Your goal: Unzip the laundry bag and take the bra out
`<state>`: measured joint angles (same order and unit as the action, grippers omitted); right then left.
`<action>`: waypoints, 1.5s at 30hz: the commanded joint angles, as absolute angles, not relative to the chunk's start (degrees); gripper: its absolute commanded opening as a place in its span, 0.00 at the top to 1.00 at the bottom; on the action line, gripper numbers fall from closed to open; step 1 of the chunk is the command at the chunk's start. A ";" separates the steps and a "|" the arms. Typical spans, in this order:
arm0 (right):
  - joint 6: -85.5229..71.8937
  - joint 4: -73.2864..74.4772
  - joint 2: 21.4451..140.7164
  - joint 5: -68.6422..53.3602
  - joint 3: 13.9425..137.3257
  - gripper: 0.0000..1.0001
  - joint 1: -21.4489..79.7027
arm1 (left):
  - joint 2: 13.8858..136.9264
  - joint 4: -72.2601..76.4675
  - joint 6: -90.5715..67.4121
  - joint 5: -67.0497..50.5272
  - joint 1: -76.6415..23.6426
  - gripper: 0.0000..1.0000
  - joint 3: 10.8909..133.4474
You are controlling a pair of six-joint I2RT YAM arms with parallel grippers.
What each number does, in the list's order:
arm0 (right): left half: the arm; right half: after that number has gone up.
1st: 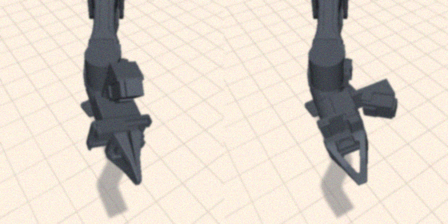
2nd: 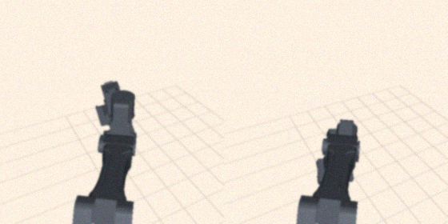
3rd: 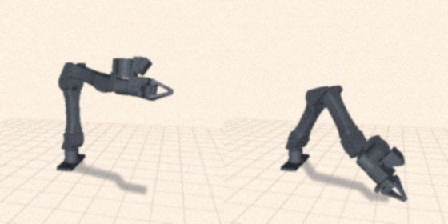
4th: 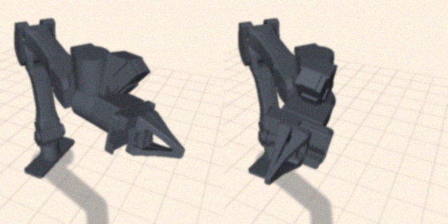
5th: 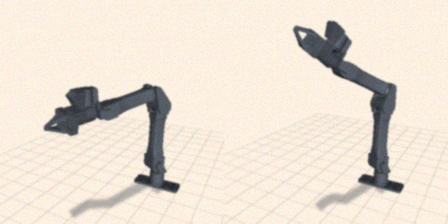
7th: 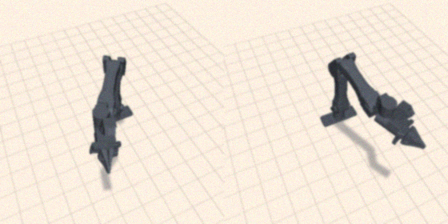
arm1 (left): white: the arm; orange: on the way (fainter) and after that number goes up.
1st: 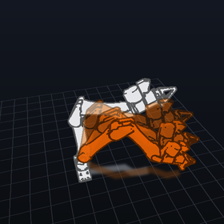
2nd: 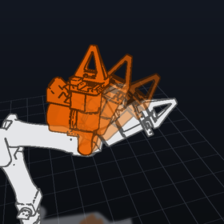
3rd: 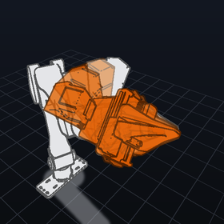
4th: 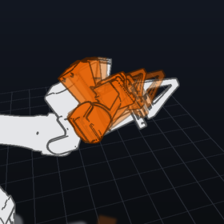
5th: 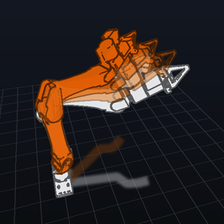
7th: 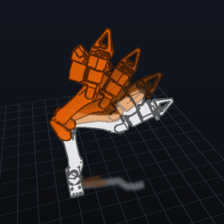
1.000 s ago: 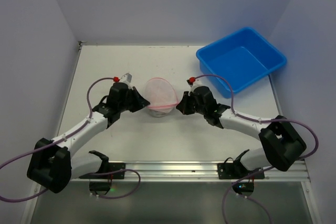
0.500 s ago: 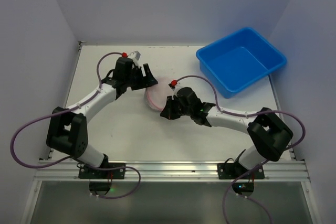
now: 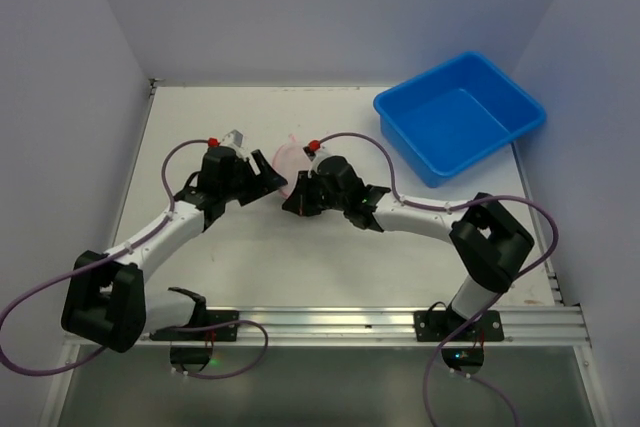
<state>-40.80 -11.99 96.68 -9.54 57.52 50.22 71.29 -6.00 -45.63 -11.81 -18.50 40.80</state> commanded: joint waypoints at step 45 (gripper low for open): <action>-36.47 -7.73 98.00 -13.62 66.62 1.00 50.01 | 68.65 -5.55 -50.62 -10.54 -14.06 0.01 41.51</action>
